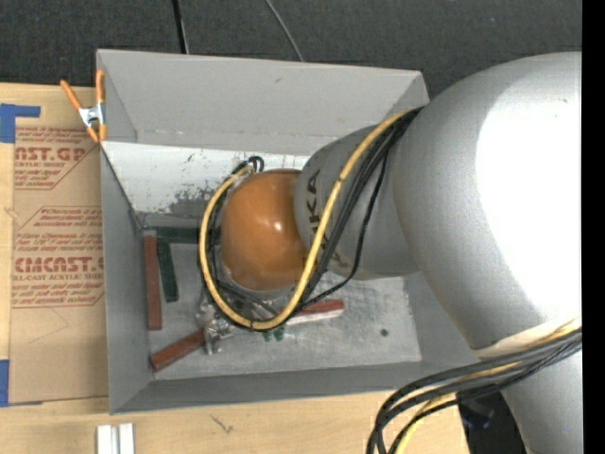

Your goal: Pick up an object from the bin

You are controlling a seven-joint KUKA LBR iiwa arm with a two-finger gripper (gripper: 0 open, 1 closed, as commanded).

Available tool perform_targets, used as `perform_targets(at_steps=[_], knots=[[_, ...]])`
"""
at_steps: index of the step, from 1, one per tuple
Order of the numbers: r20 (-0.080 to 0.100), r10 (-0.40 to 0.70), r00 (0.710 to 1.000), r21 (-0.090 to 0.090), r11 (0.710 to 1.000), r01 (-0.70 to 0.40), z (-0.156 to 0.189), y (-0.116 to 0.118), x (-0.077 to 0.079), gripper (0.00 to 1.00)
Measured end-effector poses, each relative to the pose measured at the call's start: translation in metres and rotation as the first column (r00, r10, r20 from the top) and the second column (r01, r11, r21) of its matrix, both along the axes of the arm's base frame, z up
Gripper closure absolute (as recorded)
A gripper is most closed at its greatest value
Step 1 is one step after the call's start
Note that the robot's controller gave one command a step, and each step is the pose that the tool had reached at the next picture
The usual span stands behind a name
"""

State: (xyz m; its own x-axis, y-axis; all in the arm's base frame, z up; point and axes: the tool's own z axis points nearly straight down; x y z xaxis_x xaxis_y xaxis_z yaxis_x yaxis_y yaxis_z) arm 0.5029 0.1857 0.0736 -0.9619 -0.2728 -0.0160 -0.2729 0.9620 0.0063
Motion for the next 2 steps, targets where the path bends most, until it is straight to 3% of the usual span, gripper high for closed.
perform_targets(at_steps=[2], knots=[[-0.009, 0.01, 1.0, -0.008, 1.0, -0.011, 0.0059, -0.0007, -0.001, 1.0]])
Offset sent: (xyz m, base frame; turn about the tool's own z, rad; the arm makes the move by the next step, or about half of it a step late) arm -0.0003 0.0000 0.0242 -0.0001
